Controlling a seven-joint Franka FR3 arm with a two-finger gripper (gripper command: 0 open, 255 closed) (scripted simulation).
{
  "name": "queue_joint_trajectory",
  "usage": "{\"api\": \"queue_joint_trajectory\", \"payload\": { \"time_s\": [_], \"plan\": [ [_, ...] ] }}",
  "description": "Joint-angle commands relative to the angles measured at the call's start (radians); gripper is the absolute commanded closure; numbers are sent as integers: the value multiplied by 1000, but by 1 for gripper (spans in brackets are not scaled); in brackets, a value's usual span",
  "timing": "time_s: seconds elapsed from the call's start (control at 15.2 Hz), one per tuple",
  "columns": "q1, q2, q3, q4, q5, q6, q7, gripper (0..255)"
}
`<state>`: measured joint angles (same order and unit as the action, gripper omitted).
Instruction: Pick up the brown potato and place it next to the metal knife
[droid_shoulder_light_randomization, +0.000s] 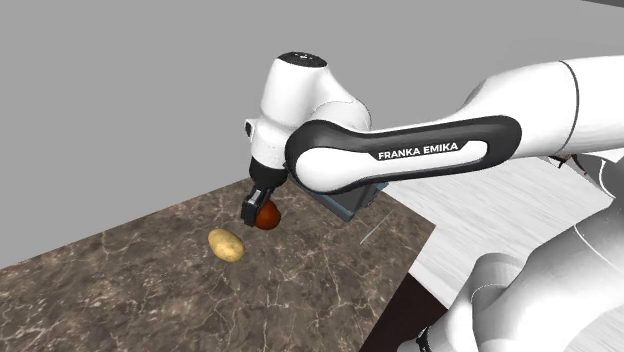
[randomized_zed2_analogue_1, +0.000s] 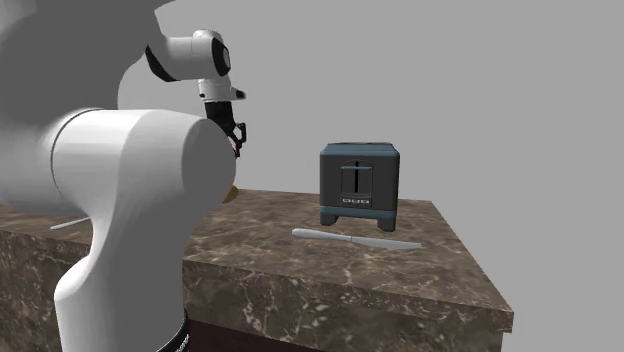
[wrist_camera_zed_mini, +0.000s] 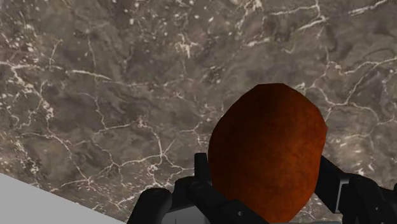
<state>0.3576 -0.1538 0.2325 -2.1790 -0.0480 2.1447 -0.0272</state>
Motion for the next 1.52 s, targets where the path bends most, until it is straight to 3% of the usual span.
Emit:
{"api": "queue_joint_trajectory", "payload": {
  "time_s": [0.0,0.66,1.45],
  "plan": [
    [21,-48,23,-51,12,2,38,255],
    [130,-183,163,-159,75,-30,245,255],
    [239,-212,358,-152,132,-67,511,255]
  ]
}}
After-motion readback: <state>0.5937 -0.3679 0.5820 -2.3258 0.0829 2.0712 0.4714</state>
